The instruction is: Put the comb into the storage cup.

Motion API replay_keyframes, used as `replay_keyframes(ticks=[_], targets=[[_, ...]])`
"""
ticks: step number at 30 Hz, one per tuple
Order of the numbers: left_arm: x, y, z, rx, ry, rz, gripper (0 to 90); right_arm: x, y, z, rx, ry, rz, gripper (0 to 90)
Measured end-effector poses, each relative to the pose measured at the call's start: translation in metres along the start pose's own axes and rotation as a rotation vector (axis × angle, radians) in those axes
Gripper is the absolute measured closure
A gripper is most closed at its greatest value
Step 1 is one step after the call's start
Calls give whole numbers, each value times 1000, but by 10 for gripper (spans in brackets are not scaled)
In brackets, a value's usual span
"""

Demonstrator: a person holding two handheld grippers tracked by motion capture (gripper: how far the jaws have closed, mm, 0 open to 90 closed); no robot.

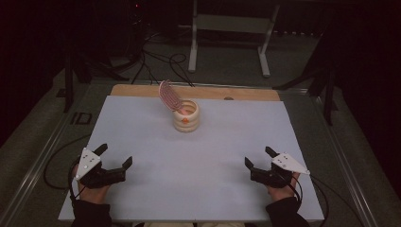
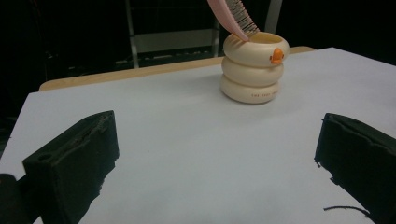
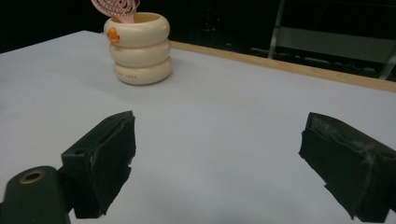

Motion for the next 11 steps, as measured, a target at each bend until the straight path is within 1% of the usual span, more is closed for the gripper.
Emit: replay_keyframes(ticks=[2,5,11], targets=[[0,0,0,7,-12,0,3,-3,-1,0,-1,-2,-9,102],[0,-1,0,4,-11,-2,3,-6,0,0,-1,2,-8,102],[3,0,-2,16,-8,5,3,-7,2,-1,3,5,-6,102]])
Point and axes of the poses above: each handheld gripper's, and its own axes: x roughly forward along the jaws, y roughly out of its underside, z roughly to its left, the point moved 3 cm from there along x, roughly forward along the jaws, and after that the axes turned 2 degrees about x, right-handed, at the moved point
